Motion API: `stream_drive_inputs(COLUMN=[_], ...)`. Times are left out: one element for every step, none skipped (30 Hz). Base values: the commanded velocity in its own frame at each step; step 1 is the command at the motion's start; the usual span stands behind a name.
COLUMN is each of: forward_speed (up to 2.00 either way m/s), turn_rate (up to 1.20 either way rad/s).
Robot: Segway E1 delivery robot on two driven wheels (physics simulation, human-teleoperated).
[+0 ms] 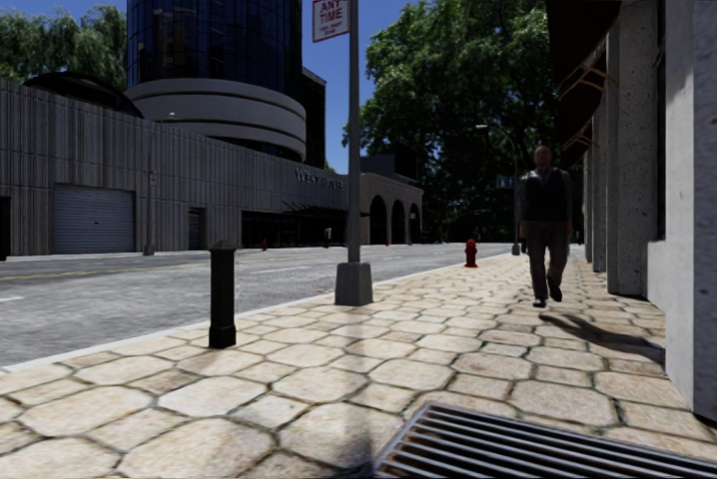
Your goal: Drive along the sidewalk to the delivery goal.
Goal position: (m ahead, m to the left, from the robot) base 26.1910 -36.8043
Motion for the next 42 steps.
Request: stream_drive_inputs(forward_speed=[2.0, 2.0, 2.0, 2.0, 2.0, 2.0, 2.0, 2.0, 2.0, 2.0, 2.0, 2.0, 2.0, 2.0, 2.0, 2.0, 2.0, 2.0, 2.0, 2.0, 2.0, 2.0, 2.0, 2.0, 2.0, 2.0, 2.0, 2.0, 2.0, 2.0, 2.0, 2.0, 2.0, 2.0, 2.0, 2.0, 2.0, 2.0, 2.0, 2.0, 2.0, 2.0], turn_rate=[0.0, 0.0, 0.0, 0.0, 0.0, 0.0, 0.0, 0.0, 0.0, 0.0, 0.0, 0.0, 0.0, 0.0, 0.0, 0.0, -0.09, -0.19, -0.19, -0.23, -0.25, -0.29, -0.29, -0.38, -0.4, -0.41, -0.41, -0.41, -0.44, -0.5, -0.5, -0.54, -0.54, -0.54, -0.54, -0.54, -0.54, -0.54, -0.54, -0.54, -0.54, -0.54])
